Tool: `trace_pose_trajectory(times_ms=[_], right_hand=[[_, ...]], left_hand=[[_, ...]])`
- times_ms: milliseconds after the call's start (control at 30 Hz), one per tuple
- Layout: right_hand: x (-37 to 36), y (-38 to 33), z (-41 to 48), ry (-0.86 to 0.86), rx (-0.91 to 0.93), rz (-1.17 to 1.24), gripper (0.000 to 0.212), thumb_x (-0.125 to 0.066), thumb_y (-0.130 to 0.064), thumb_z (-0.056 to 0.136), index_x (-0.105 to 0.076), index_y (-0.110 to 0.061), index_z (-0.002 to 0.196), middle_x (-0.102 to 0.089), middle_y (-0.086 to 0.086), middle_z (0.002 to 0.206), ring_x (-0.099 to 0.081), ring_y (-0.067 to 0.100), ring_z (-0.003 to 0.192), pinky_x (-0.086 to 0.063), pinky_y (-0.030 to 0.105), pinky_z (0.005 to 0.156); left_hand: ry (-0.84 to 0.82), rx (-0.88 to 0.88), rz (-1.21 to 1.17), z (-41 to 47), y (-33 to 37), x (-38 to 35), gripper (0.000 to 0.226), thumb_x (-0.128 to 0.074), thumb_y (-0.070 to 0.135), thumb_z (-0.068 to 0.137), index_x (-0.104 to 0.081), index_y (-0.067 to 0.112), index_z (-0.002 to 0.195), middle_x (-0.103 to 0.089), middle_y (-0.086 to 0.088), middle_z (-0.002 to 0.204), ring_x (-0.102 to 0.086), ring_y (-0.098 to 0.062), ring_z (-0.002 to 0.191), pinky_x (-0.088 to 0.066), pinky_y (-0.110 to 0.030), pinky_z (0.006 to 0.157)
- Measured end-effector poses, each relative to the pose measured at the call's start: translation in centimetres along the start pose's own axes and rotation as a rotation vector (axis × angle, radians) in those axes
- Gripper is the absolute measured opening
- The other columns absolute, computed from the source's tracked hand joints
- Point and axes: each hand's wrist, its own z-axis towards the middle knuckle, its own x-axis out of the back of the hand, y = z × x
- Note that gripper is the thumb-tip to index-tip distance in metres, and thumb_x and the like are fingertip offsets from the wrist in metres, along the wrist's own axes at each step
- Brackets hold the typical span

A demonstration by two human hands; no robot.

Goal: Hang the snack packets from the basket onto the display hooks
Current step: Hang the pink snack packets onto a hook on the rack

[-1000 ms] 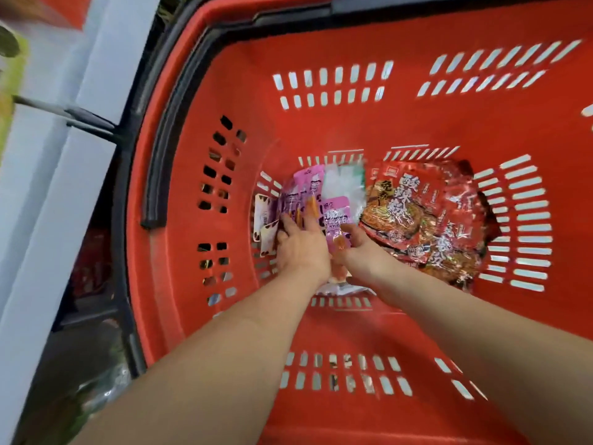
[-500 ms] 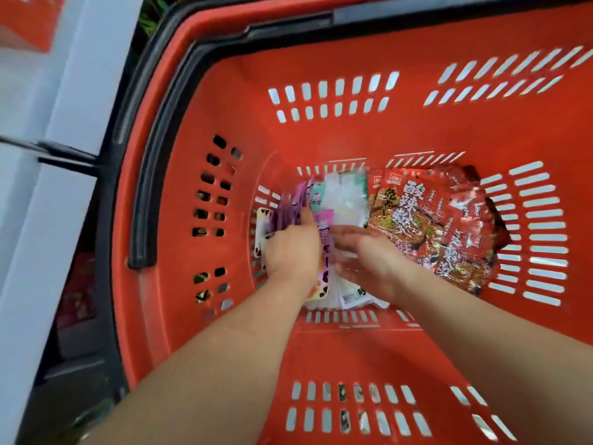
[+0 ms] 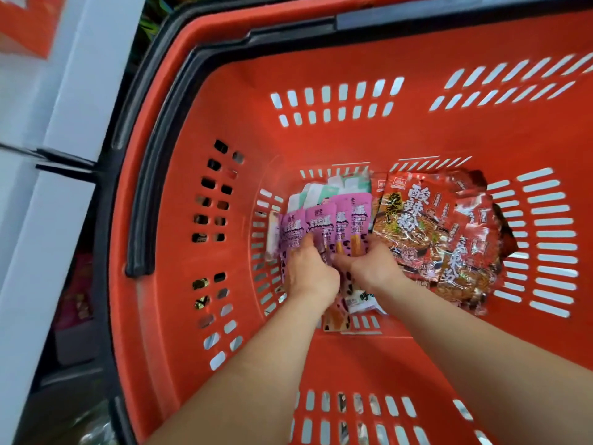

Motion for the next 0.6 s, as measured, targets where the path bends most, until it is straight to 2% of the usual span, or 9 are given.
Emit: trace_pose_trajectory(times_ms=[67, 200, 267, 333, 400, 433, 500, 567, 600], right_hand=[[-0.7, -0.2, 0.3, 0.03, 0.018, -0.057, 0.047, -0.08, -0.02, 0.077, -0.058, -0.007, 0.116, -0.069, 0.011, 0.106, -0.066, 0.029, 0.095, -0.054, 0.042, 0.088], [-0.6, -0.5, -0.3, -0.019, 0.008, 0.03, 0.031, -0.075, -0.029, 0.083, -0.058, -0.013, 0.103, -0.069, 0.006, 0.096, -0.064, 0.023, 0.087, -0.054, 0.041, 0.086], [-0.1, -0.6, -0.9, -0.059, -0.019, 0.095, 0.037, -0.077, -0.028, 0.082, -0.055, -0.012, 0.107, -0.066, 0.001, 0.095, -0.065, 0.021, 0.091, -0.054, 0.04, 0.088], [0.8, -0.6, -1.2, -0.068, -0.047, 0.165, 0.053, -0.081, -0.019, 0.078, -0.054, -0.008, 0.122, -0.069, 0.007, 0.106, -0.067, 0.025, 0.097, -0.055, 0.044, 0.09], [2.1, -0.4, -1.3, -0.069, -0.08, 0.22, 0.064, -0.081, -0.014, 0.075, -0.05, -0.012, 0.131, -0.068, 0.009, 0.116, -0.066, 0.028, 0.103, -0.054, 0.048, 0.092], [2.9, -0.5, -1.5, -0.073, -0.084, 0.25, 0.059, -0.08, -0.012, 0.077, -0.052, -0.015, 0.128, -0.069, 0.007, 0.114, -0.067, 0.027, 0.102, -0.055, 0.046, 0.09], [4.6, -1.1, -2.4, -0.095, -0.077, 0.262, 0.038, -0.075, -0.005, 0.081, -0.058, -0.021, 0.111, -0.072, 0.004, 0.105, -0.068, 0.025, 0.097, -0.056, 0.04, 0.08], [6.3, -1.9, -3.7, -0.102, -0.071, 0.255, 0.04, -0.073, -0.006, 0.08, -0.058, -0.021, 0.114, -0.072, 0.003, 0.106, -0.067, 0.025, 0.099, -0.053, 0.045, 0.084], [7.1, -2.2, -4.5, -0.103, -0.074, 0.254, 0.044, -0.074, -0.01, 0.08, -0.057, -0.021, 0.119, -0.072, 0.001, 0.108, -0.067, 0.025, 0.101, -0.052, 0.048, 0.086]], left_hand=[[-0.046, -0.039, 0.06, 0.4, -0.3, 0.2, 0.051, -0.053, 0.009, 0.088, -0.046, 0.019, 0.138, -0.059, -0.014, 0.126, -0.054, -0.034, 0.119, -0.043, -0.038, 0.095], [-0.101, -0.062, 0.107, 0.5, -1.0, 0.7, 0.049, -0.054, 0.009, 0.085, -0.057, 0.024, 0.132, -0.062, -0.009, 0.126, -0.057, -0.031, 0.117, -0.046, -0.035, 0.098], [-0.117, -0.03, 0.021, 0.1, -0.8, 0.6, 0.054, -0.057, 0.014, 0.078, -0.059, 0.032, 0.129, -0.062, -0.006, 0.126, -0.06, -0.033, 0.11, -0.05, -0.041, 0.095], [-0.124, -0.042, -0.082, -0.5, -0.3, 0.2, 0.058, -0.058, 0.016, 0.072, -0.059, 0.039, 0.125, -0.06, -0.003, 0.128, -0.063, -0.035, 0.104, -0.053, -0.046, 0.089], [-0.107, -0.068, -0.123, -1.2, 0.2, 0.0, 0.055, -0.064, 0.012, 0.075, -0.061, 0.041, 0.122, -0.058, 0.001, 0.129, -0.06, -0.029, 0.11, -0.05, -0.043, 0.096], [-0.08, -0.071, -0.146, -1.4, 0.4, -0.1, 0.055, -0.069, 0.011, 0.075, -0.061, 0.042, 0.12, -0.057, 0.002, 0.127, -0.059, -0.026, 0.111, -0.048, -0.042, 0.098], [-0.042, -0.049, -0.261, -2.2, 1.0, 0.0, 0.061, -0.077, 0.022, 0.068, -0.053, 0.048, 0.118, -0.059, 0.003, 0.122, -0.06, -0.024, 0.109, -0.049, -0.044, 0.096], [-0.043, -0.025, -0.39, -3.5, 1.9, 0.5, 0.067, -0.081, 0.029, 0.063, -0.048, 0.047, 0.118, -0.065, 0.004, 0.114, -0.063, -0.02, 0.104, -0.051, -0.044, 0.093], [-0.055, -0.012, -0.446, -4.4, 2.5, 1.0, 0.067, -0.084, 0.024, 0.067, -0.048, 0.042, 0.12, -0.066, 0.004, 0.109, -0.064, -0.017, 0.101, -0.053, -0.043, 0.091]])
